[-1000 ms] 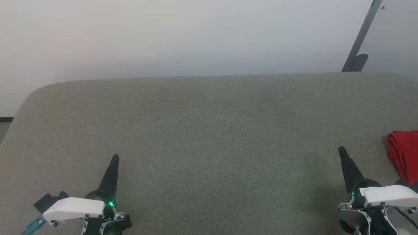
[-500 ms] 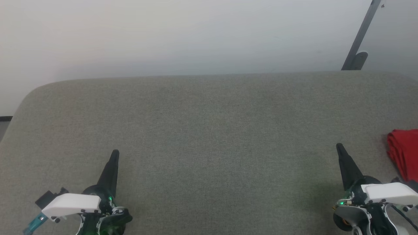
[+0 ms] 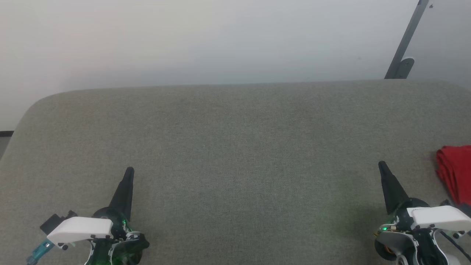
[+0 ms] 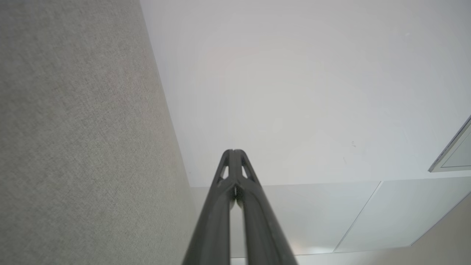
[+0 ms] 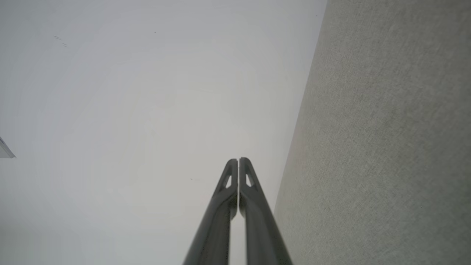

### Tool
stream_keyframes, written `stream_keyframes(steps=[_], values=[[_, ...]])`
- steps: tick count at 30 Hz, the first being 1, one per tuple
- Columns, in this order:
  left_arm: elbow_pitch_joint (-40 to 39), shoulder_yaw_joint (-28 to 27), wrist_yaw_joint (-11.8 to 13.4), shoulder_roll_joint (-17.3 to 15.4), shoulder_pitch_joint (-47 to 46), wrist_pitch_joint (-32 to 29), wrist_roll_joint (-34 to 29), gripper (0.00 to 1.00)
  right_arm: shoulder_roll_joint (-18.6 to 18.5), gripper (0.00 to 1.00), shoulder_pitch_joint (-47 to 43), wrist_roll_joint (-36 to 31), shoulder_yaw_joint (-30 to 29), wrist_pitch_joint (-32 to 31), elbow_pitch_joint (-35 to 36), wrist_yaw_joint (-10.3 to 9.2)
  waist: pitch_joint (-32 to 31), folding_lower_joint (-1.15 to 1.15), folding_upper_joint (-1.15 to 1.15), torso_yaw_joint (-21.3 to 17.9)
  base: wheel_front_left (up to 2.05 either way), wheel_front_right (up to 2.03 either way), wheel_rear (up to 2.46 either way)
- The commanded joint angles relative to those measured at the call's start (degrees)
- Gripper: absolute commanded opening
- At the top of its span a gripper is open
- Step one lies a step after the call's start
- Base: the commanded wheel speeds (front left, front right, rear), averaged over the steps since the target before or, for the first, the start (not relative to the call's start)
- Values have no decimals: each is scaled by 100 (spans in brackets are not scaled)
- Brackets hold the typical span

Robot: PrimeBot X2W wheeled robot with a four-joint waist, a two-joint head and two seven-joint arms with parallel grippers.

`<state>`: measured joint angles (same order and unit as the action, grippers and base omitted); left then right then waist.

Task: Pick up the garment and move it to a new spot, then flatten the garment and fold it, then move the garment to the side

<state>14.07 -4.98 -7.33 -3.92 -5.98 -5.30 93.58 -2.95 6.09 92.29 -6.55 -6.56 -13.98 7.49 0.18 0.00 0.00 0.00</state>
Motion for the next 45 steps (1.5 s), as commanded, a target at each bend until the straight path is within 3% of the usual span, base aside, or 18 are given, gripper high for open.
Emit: stream_keyframes(steps=[1,45], values=[[2,-22,-28,-1,-41,-24,1,0,24,0,36,20,-8,-15,-15,0,0,0,0,0,0,0,0],[4,-84,-28,43,-51,-77,-64,0,26,0,36,16,-7,-19,-16,0,0,0,0,0,0,0,0]])
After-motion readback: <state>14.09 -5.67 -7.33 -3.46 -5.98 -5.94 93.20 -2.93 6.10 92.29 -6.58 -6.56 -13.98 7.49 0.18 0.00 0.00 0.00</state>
